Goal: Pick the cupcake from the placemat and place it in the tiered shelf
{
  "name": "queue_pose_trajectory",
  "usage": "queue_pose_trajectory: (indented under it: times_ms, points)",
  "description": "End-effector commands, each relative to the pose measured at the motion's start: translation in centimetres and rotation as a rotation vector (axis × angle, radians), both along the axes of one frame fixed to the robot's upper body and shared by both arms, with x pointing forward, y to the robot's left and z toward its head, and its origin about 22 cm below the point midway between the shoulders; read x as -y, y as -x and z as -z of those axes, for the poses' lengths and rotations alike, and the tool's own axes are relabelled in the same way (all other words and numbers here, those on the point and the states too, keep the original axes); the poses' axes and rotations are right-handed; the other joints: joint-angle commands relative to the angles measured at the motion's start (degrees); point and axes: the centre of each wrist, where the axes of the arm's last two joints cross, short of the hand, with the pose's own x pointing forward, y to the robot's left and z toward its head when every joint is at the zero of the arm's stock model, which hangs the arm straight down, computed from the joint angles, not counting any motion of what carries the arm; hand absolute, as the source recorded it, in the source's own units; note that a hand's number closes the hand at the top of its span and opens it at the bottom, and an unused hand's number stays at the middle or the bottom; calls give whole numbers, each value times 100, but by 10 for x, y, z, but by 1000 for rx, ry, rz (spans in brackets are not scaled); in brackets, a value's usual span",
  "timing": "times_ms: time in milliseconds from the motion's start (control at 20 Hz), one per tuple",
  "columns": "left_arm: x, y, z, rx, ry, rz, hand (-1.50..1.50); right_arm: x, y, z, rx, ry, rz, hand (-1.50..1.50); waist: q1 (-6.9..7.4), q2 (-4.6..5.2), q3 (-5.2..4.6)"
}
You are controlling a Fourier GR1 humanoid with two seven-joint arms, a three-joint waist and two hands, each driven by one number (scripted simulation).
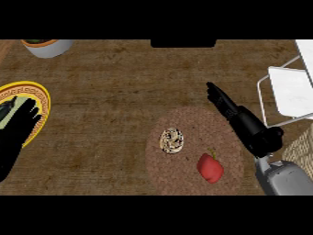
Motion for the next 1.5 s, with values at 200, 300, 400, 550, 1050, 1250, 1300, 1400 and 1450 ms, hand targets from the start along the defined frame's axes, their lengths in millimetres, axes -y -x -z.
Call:
queue_pose_trajectory:
  times_ms: [200,300,400,550,1050,1250,1300,1400,1450]
  points:
    - [6,0,41,-174,71,-129,0,65,-29,-45,332,4,207,150,-11,157,-7]
    - [13,8,47,-226,114,-123,0,113,-21,-44,221,548,378,150,-184,199,-121]
    - [34,4,66,-260,144,-101,0,98,-30,-6,51,355,481,150,16,199,-22]
    - [37,-33,57,-269,165,-107,0,102,-29,24,59,203,401,-150,15,138,-8]
    - [26,-6,70,-283,149,-111,0,85,-16,-39,58,311,-8,-150,26,90,-16]
    - [30,-12,83,-290,128,-119,0,71,-6,-72,23,391,-65,-150,-17,101,-18]
    - [33,-13,74,-291,133,-105,0,36,2,-80,38,392,-84,-150,-9,80,-22]
    - [28,-17,81,-292,140,-130,0,26,0,-94,4,501,-75,-150,-7,97,-26]
    - [26,-17,57,-272,152,-104,0,22,-1,-99,-12,508,-49,-150,49,91,-16]
